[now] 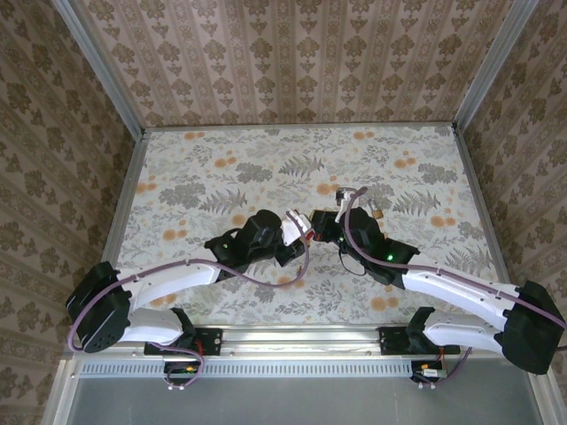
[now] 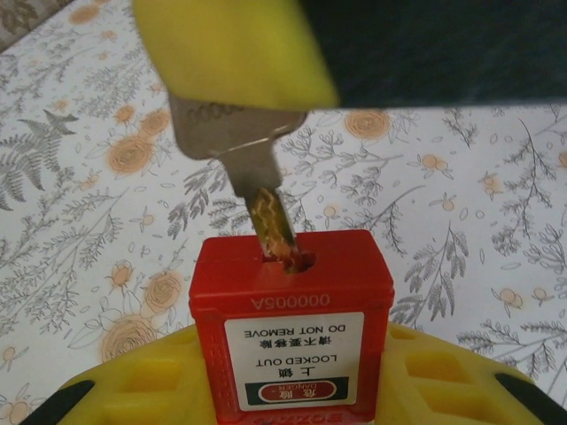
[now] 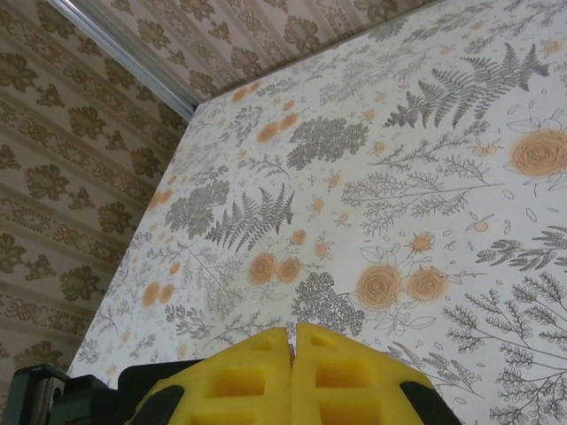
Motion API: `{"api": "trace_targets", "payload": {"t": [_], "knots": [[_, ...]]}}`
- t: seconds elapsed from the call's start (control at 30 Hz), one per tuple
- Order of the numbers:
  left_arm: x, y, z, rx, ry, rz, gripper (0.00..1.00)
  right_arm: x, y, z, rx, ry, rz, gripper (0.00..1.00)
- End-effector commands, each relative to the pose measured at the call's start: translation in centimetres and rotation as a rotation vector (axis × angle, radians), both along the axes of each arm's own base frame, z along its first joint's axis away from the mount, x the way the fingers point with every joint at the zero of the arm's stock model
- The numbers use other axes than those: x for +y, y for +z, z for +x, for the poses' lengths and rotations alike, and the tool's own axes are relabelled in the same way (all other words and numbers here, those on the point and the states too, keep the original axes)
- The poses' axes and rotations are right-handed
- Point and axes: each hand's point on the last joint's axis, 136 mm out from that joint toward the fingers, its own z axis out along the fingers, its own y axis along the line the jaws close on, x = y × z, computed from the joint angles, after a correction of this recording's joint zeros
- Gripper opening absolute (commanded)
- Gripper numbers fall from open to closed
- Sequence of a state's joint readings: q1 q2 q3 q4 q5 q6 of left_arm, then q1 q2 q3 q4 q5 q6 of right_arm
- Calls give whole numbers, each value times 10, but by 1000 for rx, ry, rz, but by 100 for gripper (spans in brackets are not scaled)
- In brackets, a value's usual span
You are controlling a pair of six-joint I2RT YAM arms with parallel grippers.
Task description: Unlock with the key
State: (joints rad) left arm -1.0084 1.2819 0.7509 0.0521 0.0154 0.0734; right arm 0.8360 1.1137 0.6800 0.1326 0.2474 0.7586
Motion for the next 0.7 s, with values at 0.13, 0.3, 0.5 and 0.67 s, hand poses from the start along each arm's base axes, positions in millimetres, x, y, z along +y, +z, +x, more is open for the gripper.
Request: {"api": "trace_targets", "payload": {"t": [0.13,0.3,0.5,0.67], "knots": [[-27,163,6,-306,-48,-441,18,33,-70,-59,232,293,-119,0],[-15,175,11,-324,-15,-485,17,23,-73,-59,224,242,-123,0],[-10,178,11,-324,-8,-509,16,14,-79,-57,255,168,-132,0],[-17,173,6,-313,-39,-497,16,24,-82,-56,274,194,-141,0]]}}
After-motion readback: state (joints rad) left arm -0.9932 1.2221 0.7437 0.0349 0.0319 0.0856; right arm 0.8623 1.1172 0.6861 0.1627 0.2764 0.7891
